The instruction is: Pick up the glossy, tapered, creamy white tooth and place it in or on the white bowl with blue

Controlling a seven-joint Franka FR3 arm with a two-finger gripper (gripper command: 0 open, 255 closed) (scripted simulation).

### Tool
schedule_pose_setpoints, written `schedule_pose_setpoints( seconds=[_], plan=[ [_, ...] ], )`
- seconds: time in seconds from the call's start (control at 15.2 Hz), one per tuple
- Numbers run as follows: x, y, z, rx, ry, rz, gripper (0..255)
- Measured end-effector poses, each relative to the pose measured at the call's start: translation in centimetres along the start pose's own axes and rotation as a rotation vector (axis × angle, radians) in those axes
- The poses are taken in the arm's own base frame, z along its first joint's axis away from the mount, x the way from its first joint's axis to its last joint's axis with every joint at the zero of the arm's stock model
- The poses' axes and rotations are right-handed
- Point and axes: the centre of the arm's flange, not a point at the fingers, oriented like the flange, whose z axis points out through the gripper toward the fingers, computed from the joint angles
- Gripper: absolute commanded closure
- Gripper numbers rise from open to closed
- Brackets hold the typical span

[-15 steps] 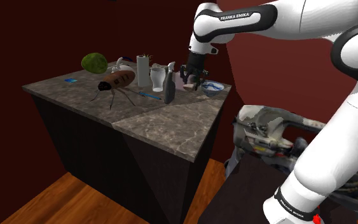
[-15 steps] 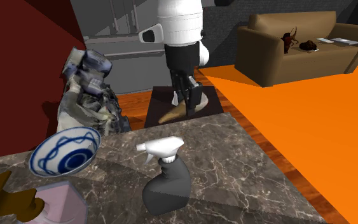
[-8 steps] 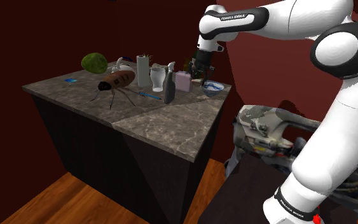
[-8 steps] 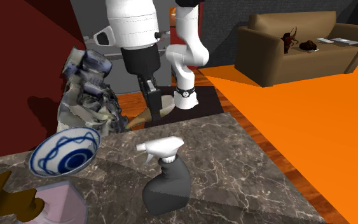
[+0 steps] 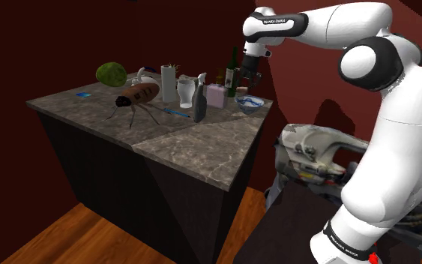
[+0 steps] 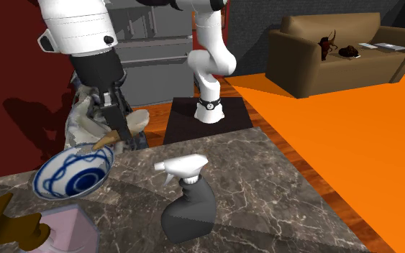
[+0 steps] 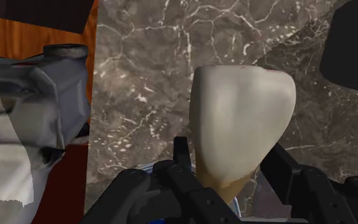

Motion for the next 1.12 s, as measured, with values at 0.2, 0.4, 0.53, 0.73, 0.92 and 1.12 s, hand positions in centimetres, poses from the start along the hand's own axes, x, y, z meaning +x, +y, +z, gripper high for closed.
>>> schedule_pose_setpoints(
  seconds=[0.2,0.4,0.53,0.73,0.92,1.12],
  plan=[
    [3.6,0.8,-0.5,0.0,0.0,0.0,255],
    [7.9,1.7,-0.8,0.0,0.0,0.0,255],
    [10.5,2.1,-1.2,0.0,0.0,0.0,255],
    [12.3,2.4,-0.6,-0.001,0.0,-0.001,255],
    [12.5,2.5,0.9,-0.001,0.0,-0.001,255],
    [12.6,2.5,2.4,0.0,0.0,-0.001,255]
  ],
)
